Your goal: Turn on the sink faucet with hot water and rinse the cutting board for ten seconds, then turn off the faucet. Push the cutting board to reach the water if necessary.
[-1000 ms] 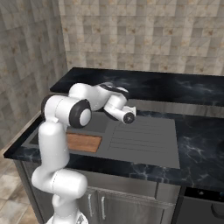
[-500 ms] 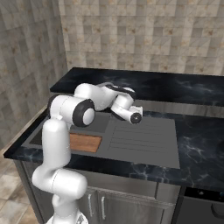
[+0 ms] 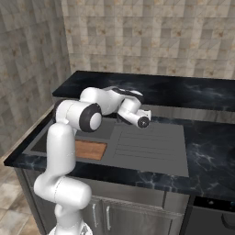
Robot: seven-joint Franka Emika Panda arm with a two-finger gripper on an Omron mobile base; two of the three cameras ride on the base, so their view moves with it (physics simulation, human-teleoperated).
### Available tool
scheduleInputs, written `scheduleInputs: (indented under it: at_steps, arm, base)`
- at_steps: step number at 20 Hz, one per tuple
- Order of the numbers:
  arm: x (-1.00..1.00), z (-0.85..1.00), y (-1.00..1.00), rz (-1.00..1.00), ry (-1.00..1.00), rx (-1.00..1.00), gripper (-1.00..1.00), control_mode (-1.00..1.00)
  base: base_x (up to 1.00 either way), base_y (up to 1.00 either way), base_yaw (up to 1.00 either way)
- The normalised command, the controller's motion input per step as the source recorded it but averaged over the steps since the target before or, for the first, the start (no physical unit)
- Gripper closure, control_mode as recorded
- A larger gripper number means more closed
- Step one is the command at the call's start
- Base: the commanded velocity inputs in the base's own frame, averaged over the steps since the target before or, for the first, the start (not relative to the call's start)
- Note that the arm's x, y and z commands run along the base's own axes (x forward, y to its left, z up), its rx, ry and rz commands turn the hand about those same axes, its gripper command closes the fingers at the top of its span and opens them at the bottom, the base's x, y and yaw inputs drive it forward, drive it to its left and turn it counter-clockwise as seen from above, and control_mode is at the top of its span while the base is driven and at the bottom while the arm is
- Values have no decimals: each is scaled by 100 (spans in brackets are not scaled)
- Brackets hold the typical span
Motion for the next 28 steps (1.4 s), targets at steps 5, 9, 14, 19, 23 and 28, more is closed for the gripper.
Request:
scheduleInputs:
  at_steps: [5, 9, 14, 19, 23, 28]
  arm:
    - [7, 0, 0, -4, 0, 0, -100, -100]
    - [0, -2, 0, -4, 0, 0, -100, -100]
    - [0, -1, 2, -7, 0, 0, -100, -100]
    - [0, 0, 6, -8, 0, 0, -100, -100]
    - [1, -1, 5, -7, 0, 0, -100, -100]
    - [0, -4, 6, -2, -2, 0, -100, -100]
  base:
    - [0, 0, 0]
    - [0, 0, 0]
    - [0, 0, 0]
    - [0, 0, 0]
    - [0, 0, 0]
    - [0, 0, 0]
